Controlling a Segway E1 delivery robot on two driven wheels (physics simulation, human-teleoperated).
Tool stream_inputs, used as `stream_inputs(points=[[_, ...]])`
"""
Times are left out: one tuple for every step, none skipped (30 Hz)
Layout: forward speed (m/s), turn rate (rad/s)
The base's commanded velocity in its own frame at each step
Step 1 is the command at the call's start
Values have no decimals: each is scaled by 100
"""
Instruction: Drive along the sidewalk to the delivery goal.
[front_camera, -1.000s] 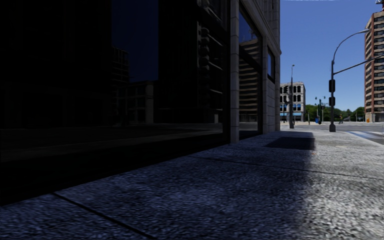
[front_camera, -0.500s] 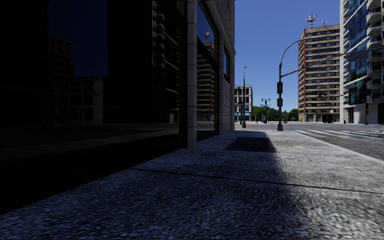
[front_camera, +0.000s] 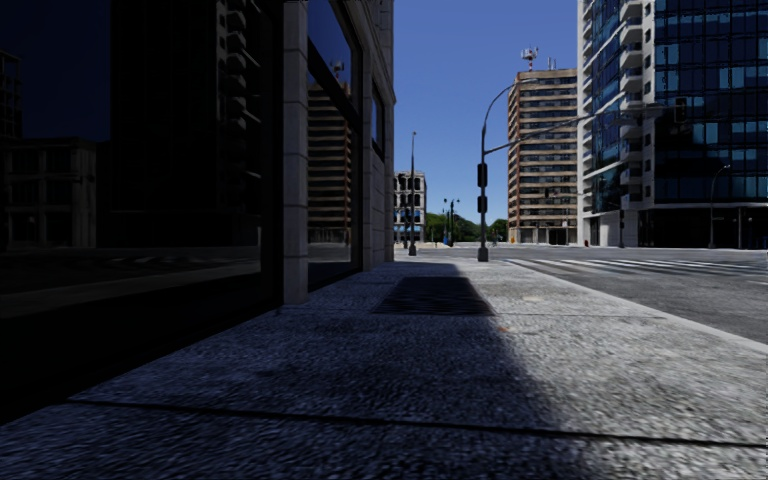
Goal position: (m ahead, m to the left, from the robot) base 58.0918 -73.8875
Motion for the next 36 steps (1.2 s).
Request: stream_inputs(points=[[199,0],[199,0],[199,0],[199,0],[199,0],[199,0],[199,0],[199,0],[199,0],[199,0],[199,0],[199,-8],[199,-19],[199,-19],[199,-28],[199,-41],[199,-50],[199,-50],[199,-54],[199,-54],[199,-54],[199,-54],[199,-54],[199,-54],[199,-54],[199,-54],[199,-52],[199,-43],[199,-24],[199,-24],[199,-1],[199,0],[199,0],[199,0],[199,0],[199,0]])
